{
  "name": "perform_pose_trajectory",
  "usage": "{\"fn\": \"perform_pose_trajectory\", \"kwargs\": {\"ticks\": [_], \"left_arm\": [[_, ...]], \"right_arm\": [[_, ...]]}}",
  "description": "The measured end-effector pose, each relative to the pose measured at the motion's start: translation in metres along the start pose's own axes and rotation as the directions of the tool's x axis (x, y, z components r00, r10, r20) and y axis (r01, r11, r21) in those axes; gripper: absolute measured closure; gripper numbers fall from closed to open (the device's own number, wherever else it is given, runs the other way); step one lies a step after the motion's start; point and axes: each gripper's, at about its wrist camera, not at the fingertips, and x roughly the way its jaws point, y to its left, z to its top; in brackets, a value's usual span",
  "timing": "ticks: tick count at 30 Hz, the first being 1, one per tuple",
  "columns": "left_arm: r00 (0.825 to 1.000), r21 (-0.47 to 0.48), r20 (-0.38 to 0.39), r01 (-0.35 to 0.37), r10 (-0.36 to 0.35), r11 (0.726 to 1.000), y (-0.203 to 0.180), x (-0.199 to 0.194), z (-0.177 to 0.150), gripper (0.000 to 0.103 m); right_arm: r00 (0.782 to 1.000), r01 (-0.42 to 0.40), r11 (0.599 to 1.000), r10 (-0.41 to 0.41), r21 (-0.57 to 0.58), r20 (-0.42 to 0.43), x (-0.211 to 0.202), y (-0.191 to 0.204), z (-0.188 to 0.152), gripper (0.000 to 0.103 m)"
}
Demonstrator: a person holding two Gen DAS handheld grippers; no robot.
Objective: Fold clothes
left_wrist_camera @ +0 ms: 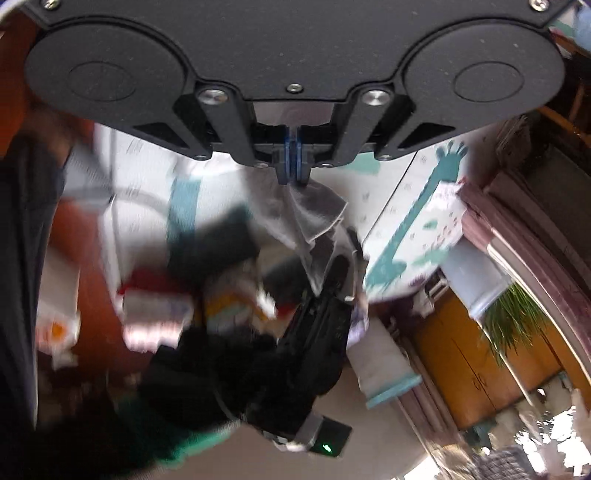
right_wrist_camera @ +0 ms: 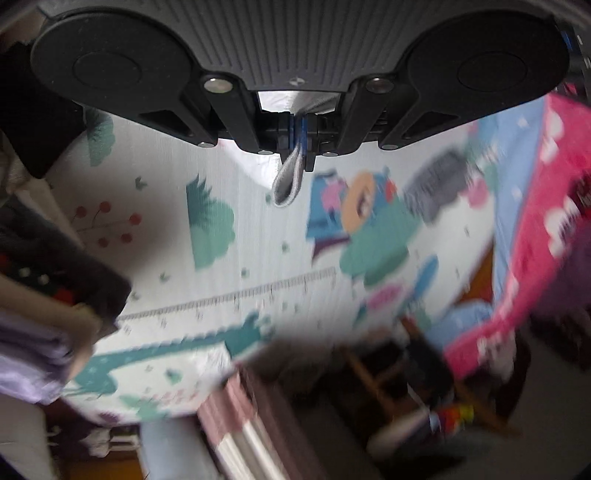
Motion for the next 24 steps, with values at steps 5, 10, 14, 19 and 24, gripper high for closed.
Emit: {"fn": "perform_pose_trajectory", "kwargs": {"ticks": [5,10,14,19,24], "left_arm": [[0.995,-0.019,0.101,0.014,-0.012,1.000,-0.028,-0.015,0.036,0.102],[0.976,-0.091,0.212,0.078,-0.057,0.993,-0.040,-0.023,0.069,0.102],[0.956,-0.165,0.282,0.134,-0.083,0.977,-0.046,-0.030,0.088,0.102],[0.967,-0.239,0.247,0.131,-0.070,0.962,-0.036,-0.023,0.075,0.102],[0.995,-0.311,0.095,0.029,0.000,0.950,-0.016,-0.002,0.028,0.102]], "right_arm": [[0.989,-0.036,0.996,0.024,0.085,0.144,-0.065,-0.012,0.003,0.097],[0.958,-0.080,0.988,0.040,0.132,0.283,-0.122,-0.034,-0.002,0.097],[0.923,-0.054,0.991,0.004,0.119,0.385,-0.163,-0.042,-0.004,0.097],[0.908,0.050,0.997,-0.070,0.058,0.413,-0.161,-0.021,-0.001,0.097],[0.952,0.170,0.983,-0.146,-0.071,0.269,-0.062,0.018,0.015,0.097]]}}
